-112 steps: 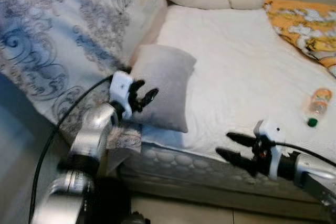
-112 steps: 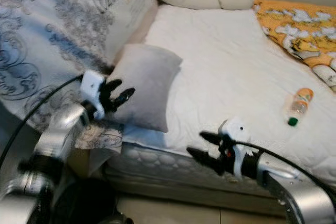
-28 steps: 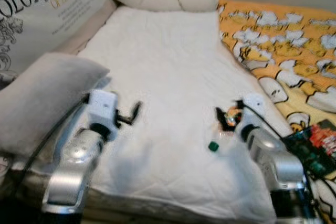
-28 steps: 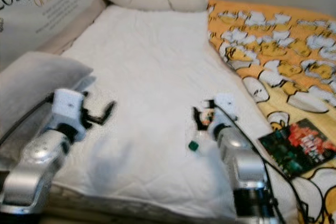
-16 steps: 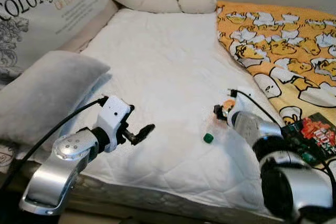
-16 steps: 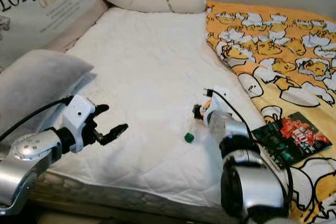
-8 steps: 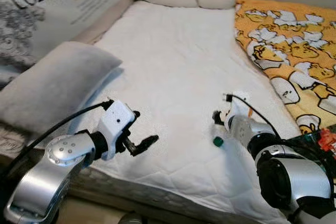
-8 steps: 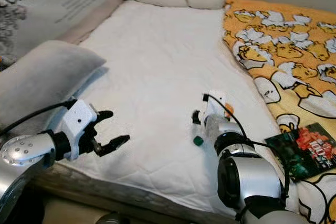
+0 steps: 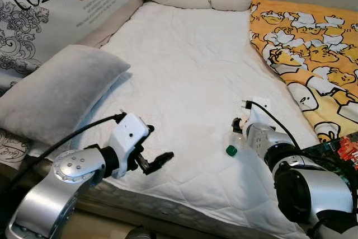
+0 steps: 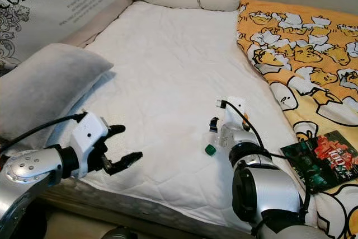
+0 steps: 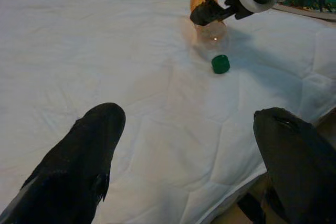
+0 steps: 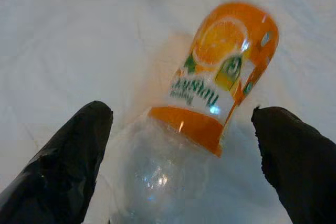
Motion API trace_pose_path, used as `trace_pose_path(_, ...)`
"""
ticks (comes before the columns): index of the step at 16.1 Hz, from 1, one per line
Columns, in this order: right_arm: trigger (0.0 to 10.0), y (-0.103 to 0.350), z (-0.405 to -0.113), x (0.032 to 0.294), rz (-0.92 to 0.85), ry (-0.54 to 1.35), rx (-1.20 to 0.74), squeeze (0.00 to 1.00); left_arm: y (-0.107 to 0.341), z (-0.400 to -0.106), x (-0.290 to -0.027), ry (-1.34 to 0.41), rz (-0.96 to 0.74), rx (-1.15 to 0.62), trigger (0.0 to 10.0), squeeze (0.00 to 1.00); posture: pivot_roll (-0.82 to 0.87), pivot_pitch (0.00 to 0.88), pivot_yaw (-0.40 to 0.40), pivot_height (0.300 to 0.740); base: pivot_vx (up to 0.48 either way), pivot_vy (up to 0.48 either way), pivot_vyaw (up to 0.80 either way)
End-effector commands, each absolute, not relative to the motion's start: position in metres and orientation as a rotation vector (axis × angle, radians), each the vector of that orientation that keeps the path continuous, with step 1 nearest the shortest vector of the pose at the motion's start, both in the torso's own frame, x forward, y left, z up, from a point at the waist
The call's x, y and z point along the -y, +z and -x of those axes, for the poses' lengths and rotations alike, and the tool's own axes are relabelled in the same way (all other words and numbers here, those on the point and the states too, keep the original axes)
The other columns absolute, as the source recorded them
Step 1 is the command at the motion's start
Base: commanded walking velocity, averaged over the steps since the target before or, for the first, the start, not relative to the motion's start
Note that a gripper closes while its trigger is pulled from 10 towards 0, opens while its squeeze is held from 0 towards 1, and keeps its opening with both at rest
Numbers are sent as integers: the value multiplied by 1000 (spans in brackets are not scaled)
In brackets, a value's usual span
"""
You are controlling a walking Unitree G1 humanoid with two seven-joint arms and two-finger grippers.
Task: Clean up the room
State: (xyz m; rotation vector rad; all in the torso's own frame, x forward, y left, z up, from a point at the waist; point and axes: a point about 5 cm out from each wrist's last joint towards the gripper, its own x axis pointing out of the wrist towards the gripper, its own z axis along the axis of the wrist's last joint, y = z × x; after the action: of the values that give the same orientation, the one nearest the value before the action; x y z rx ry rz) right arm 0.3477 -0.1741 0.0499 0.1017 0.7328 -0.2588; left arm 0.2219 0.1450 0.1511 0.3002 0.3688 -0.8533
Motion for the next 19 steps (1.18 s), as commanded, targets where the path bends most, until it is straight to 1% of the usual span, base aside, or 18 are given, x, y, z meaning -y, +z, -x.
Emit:
trace_pose_path(1, 10000, 41, -341, 176, -148, -266, -776, 0, 153, -221, -144, -864, -311, -369, 10000, 0, 255, 0, -24, 740, 0, 0, 0)
trace_pose_path(6, 10000, 30, -332, 177, -236, -288, -813, 0, 157, -211, -145, -892, -318, -389, 10000, 0, 304, 49, -16, 740, 0, 0, 0)
trace_pose_path(7, 4980, 28, -331, 176, -278, -278, -809, 0, 158, -210, -145, -892, -318, -390, 10000, 0, 309, 52, -15, 740, 0, 0, 0)
trace_pose_path(8, 3098, 27, -330, 175, -296, -273, -812, 0, 158, -209, -145, -893, -319, -391, 10000, 0, 317, 56, -14, 740, 0, 0, 0)
trace_pose_path(9, 549, 24, -328, 176, -312, -280, -827, 0, 159, -208, -146, -894, -320, -395, 10000, 0, 320, 58, -13, 740, 0, 0, 0)
trace_pose_path(10, 1216, 22, -325, 179, -338, -301, -837, 0, 160, -206, -146, -896, -322, -398, 10000, 0, 328, 64, -11, 740, 0, 0, 0)
trace_pose_path(11, 1373, 20, -323, 180, -364, -309, -838, 0, 161, -205, -146, -898, -323, -401, 10000, 0, 334, 67, -6, 740, 0, 0, 0)
trace_pose_path(12, 667, 18, -322, 180, -379, -310, -839, 0, 161, -203, -147, -904, -327, -407, 10000, 0, 340, 73, -2, 740, 0, 0, 0)
trace_pose_path(13, 549, 18, -322, 180, -388, -303, -829, 0, 162, -202, -148, -906, -328, -409, 10000, 0, 342, 75, 0, 740, 0, 0, 0)
trace_pose_path(14, 78, 16, -320, 179, -399, -301, -838, 0, 162, -201, -149, -909, -333, -417, 10000, 0, 346, 80, 5, 740, 0, 0, 0)
trace_pose_path(17, 0, 10, -315, 177, -448, -320, -847, 0, 162, -198, -150, -916, -341, -431, 10000, 0, 347, 80, 15, 740, 0, 0, 0)
trace_pose_path(19, 0, 9, -315, 176, -488, -313, -808, 0, 160, -198, -151, -920, -343, -440, 10000, 0, 336, 69, 13, 740, 0, 0, 0)
